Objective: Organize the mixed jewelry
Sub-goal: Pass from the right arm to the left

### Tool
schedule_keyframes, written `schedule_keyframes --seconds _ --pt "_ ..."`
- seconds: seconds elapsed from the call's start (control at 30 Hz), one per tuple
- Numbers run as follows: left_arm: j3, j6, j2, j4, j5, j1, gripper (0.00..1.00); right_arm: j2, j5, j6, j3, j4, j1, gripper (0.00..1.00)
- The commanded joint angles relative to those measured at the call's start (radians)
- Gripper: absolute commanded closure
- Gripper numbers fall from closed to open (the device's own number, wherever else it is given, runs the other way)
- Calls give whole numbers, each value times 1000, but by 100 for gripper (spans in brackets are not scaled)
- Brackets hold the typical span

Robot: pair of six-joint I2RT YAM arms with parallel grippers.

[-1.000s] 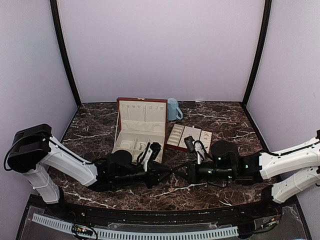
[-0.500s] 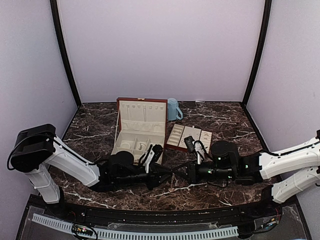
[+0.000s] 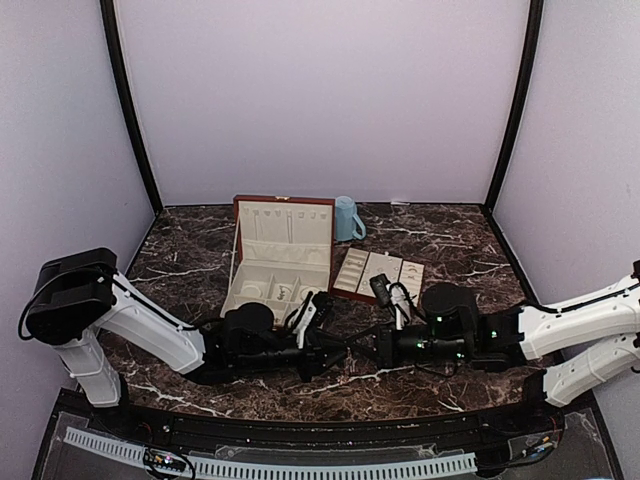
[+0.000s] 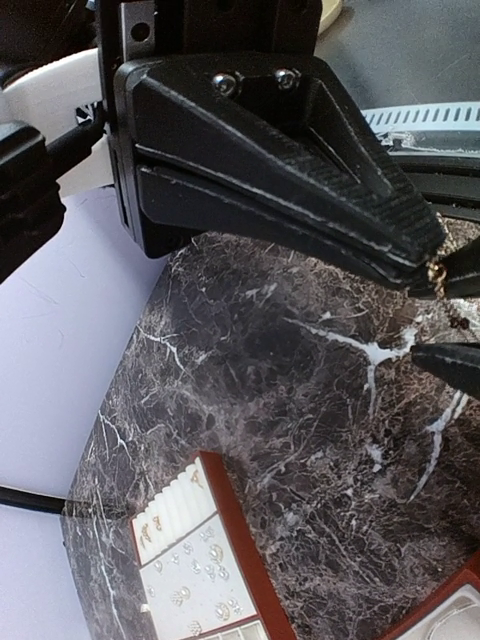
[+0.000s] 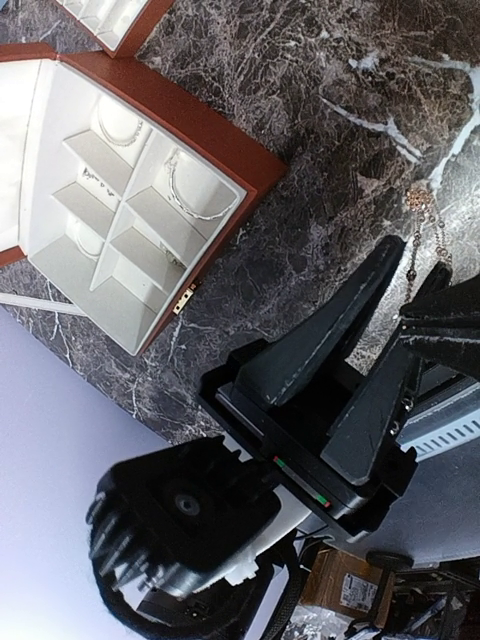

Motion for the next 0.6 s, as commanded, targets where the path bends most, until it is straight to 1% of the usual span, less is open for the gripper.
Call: schedule_keyframes --seconds 0.0,0.1,0.23,0.33,0.57 --pt "21 8 -3 22 -14 -8 87 -27 19 17 -17 36 -6 100" --pt "8 2 -26 12 -65 -10 94 -42 38 18 -18 22 -6 100" --pt "-23 10 -84 -1 -154 -11 100 -50 50 1 -11 -1 -6 100" --pt "-18 26 -130 -56 -178 -11 100 -43 45 -19 6 -13 -6 100" --pt "1 33 -213 -164 -182 -11 100 -11 38 -46 31 1 -6 100"
